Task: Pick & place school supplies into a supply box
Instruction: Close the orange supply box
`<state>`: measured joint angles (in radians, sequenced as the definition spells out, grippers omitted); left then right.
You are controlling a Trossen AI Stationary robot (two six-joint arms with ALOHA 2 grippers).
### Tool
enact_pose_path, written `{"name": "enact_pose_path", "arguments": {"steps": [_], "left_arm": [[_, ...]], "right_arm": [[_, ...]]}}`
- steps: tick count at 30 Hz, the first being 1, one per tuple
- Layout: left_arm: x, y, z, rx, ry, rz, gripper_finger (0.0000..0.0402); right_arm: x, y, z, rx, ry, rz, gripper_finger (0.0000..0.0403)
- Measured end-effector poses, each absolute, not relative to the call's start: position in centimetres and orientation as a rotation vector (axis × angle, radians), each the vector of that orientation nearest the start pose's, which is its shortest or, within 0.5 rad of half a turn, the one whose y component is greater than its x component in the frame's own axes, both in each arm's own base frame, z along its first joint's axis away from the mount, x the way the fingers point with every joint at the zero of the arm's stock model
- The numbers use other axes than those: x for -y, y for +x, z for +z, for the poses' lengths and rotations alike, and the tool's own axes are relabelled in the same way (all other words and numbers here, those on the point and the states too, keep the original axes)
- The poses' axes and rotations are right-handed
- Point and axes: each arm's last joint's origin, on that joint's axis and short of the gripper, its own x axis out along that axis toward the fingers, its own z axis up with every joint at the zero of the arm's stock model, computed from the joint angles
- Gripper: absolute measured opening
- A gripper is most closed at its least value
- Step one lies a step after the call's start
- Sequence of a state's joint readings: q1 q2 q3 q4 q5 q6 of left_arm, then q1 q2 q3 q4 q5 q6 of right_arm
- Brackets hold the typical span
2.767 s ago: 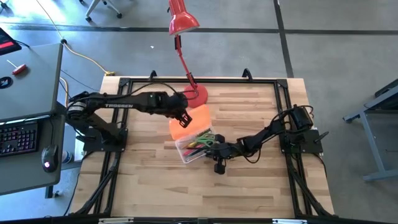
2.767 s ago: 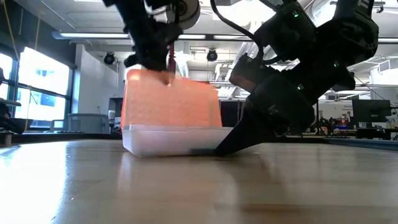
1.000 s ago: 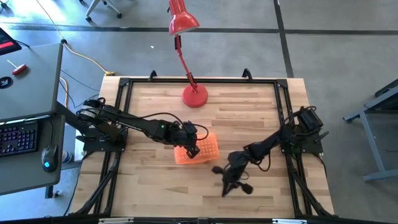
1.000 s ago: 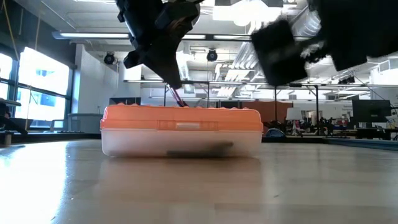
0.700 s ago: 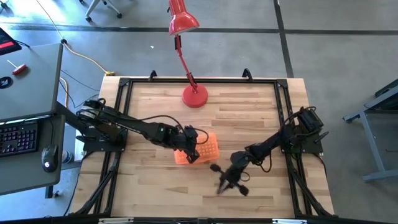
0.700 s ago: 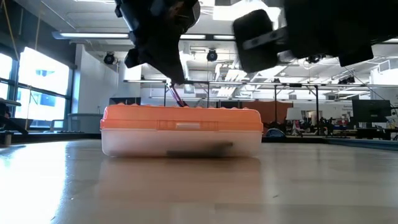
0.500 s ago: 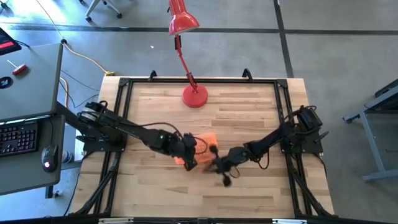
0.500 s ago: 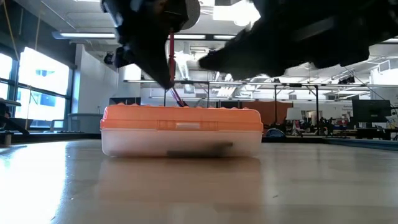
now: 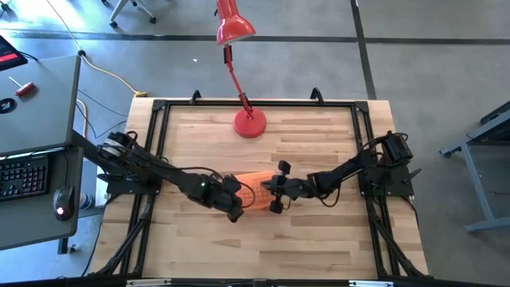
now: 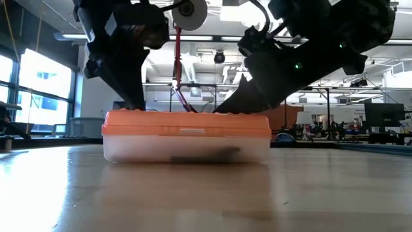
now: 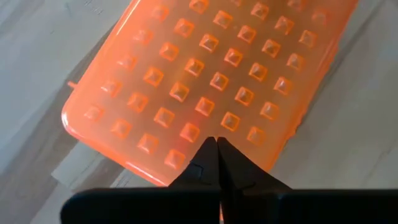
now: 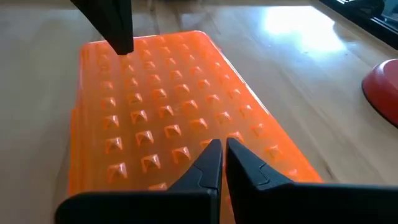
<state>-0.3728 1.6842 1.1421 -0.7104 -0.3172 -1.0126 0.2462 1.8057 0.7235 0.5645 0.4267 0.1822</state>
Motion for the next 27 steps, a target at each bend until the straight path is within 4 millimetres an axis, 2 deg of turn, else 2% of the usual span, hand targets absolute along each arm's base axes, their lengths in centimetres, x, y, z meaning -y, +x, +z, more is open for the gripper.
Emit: {"name": "enact_pose_path", "arguments": {"steps": [4,8,13,20,24,27], "left_arm": [[10.4,29.6,18.7,-1.056,-0.514,0.575,0.0016],[10.2,29.4,18.5,-1.065,-0.499,0.599,0.0010],[9.8,29.5,18.6,-1.075,-0.491,0.612,0.0024],[9.5,29.6,18.6,-1.070,-0.470,0.618,0.0010],[9.5,29.7,18.7,-1.062,-0.446,0.604,0.0026],[10.0,29.5,19.9,-1.033,-0.394,0.578,0.0029]], "right_arm": [[-7.0,32.4,12.6,-0.465,0.005,-0.216,0.0000],[-7.0,32.4,12.5,-0.468,0.014,-0.201,0.0000],[-7.1,32.4,12.5,-0.473,0.021,-0.177,0.0000],[-7.9,32.3,12.5,-0.465,-0.034,-0.160,0.0000],[-7.9,32.3,12.6,-0.461,-0.053,-0.168,0.0000],[-8.0,32.3,12.6,-0.451,-0.103,-0.154,0.0000]]}}
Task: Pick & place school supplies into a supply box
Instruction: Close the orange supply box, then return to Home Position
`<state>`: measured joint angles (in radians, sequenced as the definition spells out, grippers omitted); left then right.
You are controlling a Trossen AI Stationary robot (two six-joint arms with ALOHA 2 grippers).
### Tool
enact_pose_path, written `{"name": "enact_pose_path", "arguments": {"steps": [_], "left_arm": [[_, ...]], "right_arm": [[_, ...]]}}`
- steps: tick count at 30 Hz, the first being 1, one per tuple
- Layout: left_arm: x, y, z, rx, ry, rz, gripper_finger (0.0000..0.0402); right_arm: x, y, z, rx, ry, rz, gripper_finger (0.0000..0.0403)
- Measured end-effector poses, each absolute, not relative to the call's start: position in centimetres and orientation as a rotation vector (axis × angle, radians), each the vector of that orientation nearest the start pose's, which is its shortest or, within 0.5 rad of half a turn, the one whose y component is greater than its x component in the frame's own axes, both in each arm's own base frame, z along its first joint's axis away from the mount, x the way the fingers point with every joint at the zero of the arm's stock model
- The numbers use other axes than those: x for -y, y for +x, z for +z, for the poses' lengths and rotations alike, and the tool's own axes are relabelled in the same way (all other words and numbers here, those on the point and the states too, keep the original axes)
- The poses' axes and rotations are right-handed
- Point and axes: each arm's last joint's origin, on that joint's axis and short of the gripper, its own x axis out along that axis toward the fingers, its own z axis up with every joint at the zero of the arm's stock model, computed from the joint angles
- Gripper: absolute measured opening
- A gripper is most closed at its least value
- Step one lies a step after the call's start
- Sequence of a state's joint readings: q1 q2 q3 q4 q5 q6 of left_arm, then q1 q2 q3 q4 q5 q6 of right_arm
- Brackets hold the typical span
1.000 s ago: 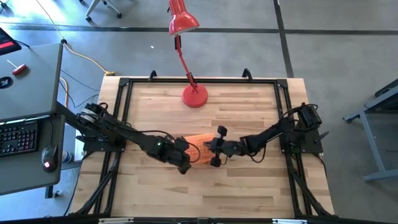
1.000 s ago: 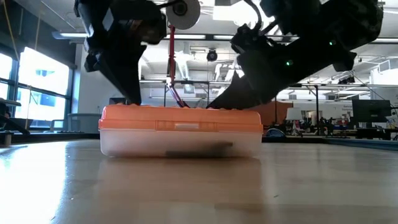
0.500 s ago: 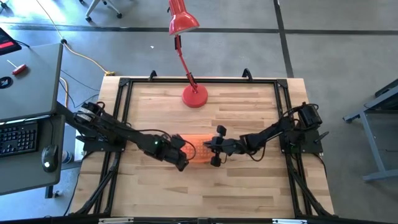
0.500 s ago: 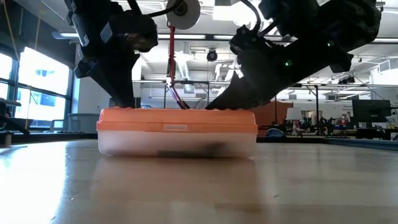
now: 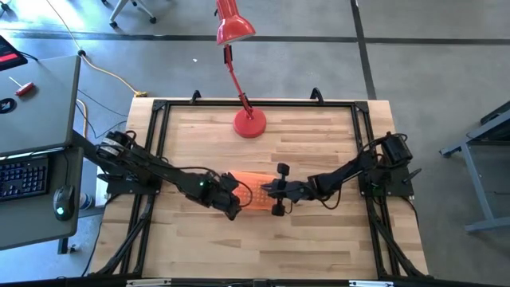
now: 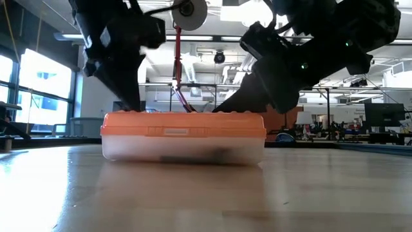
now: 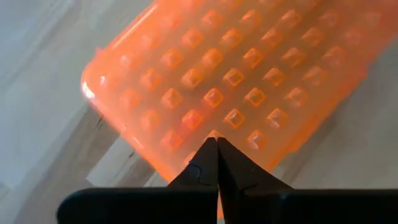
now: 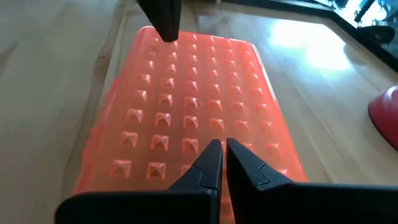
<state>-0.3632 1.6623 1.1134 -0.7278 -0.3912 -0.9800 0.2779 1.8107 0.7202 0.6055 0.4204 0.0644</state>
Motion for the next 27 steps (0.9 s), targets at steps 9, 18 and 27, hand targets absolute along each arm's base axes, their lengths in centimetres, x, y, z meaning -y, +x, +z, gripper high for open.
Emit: {"name": "enact_pose_path", "arguments": {"steps": [9,18,27], "left_arm": [[10.2,25.0,29.6,-0.862,-0.204,0.492,0.0016],[6.0,13.0,35.7,-0.730,-0.046,0.550,0.0052],[4.3,7.2,28.1,-0.491,-0.195,0.222,0.0055]], "right_arm": [[-8.5,30.7,18.0,-0.353,-0.269,-0.071,0.0000],[-7.6,21.2,28.3,-0.288,-0.323,-0.103,0.0000],[-5.5,14.2,23.3,-0.104,-0.199,-0.002,0.0000]]}}
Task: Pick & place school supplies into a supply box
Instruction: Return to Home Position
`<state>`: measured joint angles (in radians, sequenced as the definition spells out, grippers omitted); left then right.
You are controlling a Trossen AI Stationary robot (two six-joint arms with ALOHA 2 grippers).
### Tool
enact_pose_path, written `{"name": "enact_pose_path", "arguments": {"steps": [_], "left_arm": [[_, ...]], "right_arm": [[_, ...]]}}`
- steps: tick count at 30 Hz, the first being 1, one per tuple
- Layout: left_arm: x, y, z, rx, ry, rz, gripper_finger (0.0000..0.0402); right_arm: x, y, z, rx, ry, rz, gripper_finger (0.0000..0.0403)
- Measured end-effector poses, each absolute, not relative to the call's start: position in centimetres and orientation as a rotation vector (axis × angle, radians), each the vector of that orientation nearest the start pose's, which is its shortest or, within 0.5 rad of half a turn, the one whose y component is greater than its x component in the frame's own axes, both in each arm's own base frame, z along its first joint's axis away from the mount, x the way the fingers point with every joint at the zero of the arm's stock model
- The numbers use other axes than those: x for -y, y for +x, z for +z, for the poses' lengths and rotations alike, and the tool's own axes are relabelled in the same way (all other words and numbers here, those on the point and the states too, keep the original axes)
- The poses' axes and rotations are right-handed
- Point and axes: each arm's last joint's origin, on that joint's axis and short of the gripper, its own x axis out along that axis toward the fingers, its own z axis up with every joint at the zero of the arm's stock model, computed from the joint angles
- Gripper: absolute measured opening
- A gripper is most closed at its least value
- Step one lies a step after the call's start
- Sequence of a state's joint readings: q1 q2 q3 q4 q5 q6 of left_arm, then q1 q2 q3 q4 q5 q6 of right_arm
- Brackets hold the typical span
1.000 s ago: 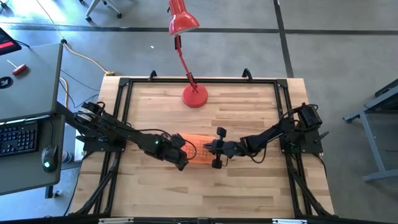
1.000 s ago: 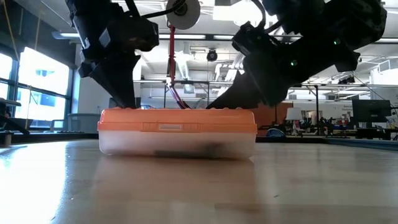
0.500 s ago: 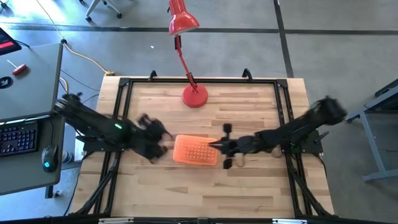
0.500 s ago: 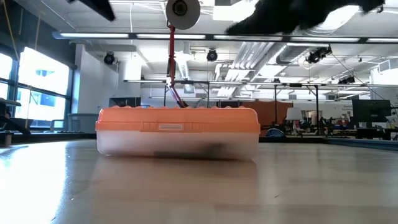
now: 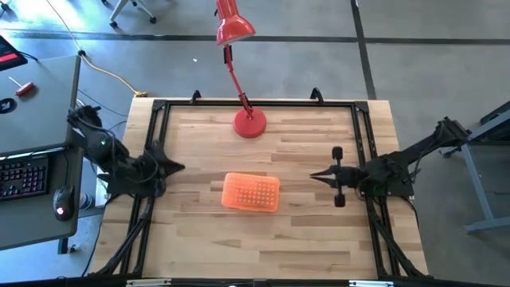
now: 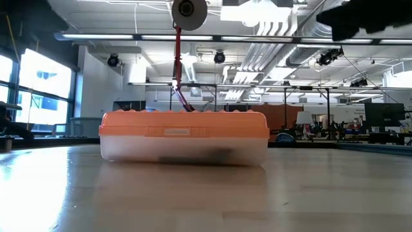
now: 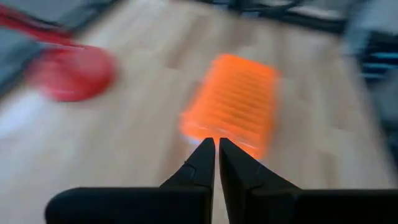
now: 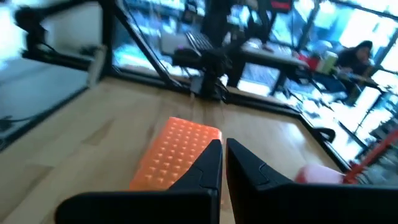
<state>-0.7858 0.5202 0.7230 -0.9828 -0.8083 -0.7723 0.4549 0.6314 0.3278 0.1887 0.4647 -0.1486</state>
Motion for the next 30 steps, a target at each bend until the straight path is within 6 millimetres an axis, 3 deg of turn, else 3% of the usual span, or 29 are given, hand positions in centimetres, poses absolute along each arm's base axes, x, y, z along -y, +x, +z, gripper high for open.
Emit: {"name": "enact_pose_path", "arguments": {"steps": [4,7,9,17,26,30], "left_arm": [[4.6,7.0,24.6,-0.342,-0.274,0.040,0.0055],[4.4,7.1,22.8,-0.217,-0.269,0.086,0.0055],[4.2,7.1,22.2,-0.166,-0.240,0.126,0.0055],[3.7,6.9,21.7,-0.143,-0.121,0.242,0.0055],[4.2,7.0,21.7,-0.186,-0.144,0.097,0.0055],[4.3,7.1,20.3,-0.235,-0.049,0.083,0.0055]], "right_arm": [[-4.7,12.3,20.2,0.046,-0.199,0.021,0.0000],[-4.1,11.1,18.8,0.175,-0.179,0.004,0.0000],[-3.9,10.7,18.9,0.183,-0.179,-0.005,0.0000],[-3.8,10.2,18.4,0.148,-0.149,0.056,0.0000],[-3.8,10.3,17.7,0.074,-0.047,0.059,0.0000],[-3.8,10.3,17.7,0.076,-0.056,0.067,0.0000]]}}
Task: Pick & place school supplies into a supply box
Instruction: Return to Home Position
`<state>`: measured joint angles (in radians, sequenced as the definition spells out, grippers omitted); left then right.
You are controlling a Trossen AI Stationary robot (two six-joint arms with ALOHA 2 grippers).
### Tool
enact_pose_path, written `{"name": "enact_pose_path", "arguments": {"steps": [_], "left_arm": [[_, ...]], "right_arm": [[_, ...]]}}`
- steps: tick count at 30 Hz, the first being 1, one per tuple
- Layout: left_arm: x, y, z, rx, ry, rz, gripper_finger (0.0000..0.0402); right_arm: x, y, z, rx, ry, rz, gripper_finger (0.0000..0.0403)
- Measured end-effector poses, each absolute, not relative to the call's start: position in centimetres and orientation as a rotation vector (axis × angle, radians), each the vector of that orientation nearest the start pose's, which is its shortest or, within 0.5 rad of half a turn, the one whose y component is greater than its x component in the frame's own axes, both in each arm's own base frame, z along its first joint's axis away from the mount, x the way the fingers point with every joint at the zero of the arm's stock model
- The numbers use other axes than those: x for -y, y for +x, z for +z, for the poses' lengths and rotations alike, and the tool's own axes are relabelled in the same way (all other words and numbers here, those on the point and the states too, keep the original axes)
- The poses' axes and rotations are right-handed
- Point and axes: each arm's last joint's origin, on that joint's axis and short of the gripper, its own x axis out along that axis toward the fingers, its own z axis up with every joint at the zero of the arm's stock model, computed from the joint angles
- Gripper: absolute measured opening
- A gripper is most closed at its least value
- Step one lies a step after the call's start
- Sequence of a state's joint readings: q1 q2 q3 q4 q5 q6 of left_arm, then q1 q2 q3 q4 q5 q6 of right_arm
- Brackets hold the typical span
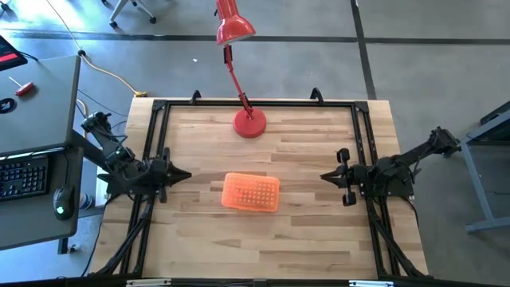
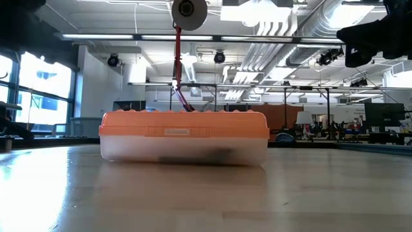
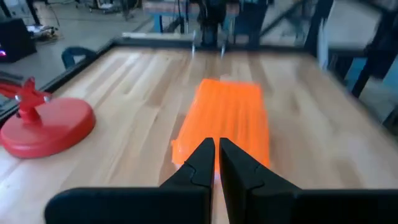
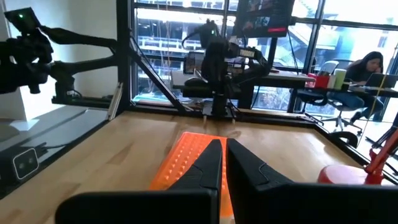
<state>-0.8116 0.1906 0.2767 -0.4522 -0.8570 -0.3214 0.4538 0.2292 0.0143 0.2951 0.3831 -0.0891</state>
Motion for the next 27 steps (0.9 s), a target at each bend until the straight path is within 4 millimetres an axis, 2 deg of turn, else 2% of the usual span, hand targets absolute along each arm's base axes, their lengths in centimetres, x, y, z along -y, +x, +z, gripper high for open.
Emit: {"name": "enact_pose_path", "arguments": {"steps": [3,8,16,22,27], "left_arm": [[4.8,7.5,18.9,-0.242,-0.003,0.056,0.0056],[5.5,8.0,17.3,-0.193,-0.049,-0.025,0.0056],[5.7,8.1,16.3,-0.202,-0.049,-0.043,0.0056],[5.9,8.1,16.3,-0.196,-0.063,-0.101,0.0056],[6.0,8.1,16.3,-0.191,0.065,-0.132,0.0056]], "right_arm": [[-3.8,10.3,17.7,0.075,-0.058,0.068,0.0000],[-3.8,10.3,17.7,0.077,-0.054,0.068,0.0000],[-3.8,10.3,17.8,0.077,-0.054,0.068,0.0000],[-3.8,10.3,17.8,0.076,-0.054,0.068,0.0000],[-3.8,10.3,17.8,0.076,-0.054,0.068,0.0000]]}}
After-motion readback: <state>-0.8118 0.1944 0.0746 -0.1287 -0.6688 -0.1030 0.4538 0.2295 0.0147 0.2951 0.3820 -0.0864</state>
